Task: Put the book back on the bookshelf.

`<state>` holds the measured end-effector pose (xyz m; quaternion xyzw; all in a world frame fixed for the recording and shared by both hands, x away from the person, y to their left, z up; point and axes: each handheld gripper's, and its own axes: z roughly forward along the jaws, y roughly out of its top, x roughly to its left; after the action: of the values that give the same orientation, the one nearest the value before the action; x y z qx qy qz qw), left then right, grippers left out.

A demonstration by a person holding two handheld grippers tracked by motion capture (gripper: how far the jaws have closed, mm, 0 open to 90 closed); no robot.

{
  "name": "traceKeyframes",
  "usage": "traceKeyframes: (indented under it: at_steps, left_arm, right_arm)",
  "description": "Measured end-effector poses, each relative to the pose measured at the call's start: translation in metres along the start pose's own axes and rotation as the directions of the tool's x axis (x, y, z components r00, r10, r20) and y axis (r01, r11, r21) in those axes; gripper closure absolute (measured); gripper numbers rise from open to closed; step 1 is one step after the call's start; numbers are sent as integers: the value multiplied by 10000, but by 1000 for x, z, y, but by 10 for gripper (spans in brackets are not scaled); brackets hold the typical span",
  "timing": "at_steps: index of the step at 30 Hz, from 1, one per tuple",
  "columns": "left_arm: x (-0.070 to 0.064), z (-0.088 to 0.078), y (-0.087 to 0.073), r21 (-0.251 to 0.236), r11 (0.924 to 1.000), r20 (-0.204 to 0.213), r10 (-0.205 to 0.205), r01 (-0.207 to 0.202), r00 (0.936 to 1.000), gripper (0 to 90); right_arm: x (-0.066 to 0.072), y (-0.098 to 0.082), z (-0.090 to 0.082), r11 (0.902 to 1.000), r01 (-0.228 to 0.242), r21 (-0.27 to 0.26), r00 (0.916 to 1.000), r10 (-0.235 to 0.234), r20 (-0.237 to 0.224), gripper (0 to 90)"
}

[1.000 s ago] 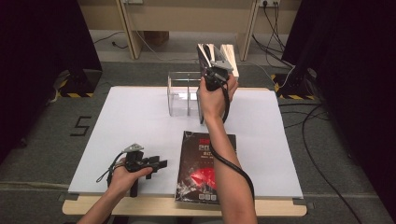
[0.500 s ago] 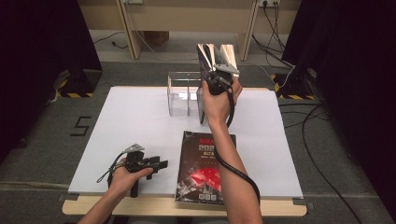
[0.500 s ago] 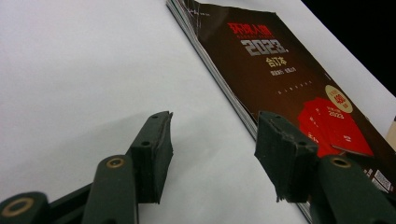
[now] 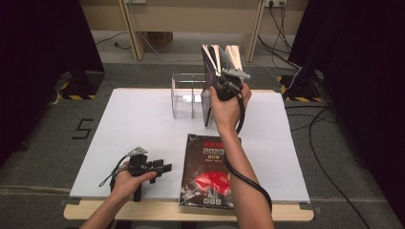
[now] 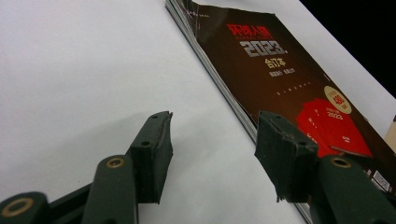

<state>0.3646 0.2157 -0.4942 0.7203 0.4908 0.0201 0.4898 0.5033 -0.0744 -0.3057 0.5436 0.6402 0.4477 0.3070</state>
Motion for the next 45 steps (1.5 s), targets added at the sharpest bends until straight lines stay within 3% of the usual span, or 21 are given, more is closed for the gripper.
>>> traceKeyframes:
  at_steps: [30,45]
  left_arm:
    - [-4,3,-1,79,10000,88,45,-46,10000,447]
    - [-10,6,2,82,9999,262,95,-98,9996,447]
  right_arm:
    - [-20,-23,-24,9984,106,553,9984,-74,-569,576]
    - [-42,-55,-37,9882,-48,1531,9976,153,-673,577]
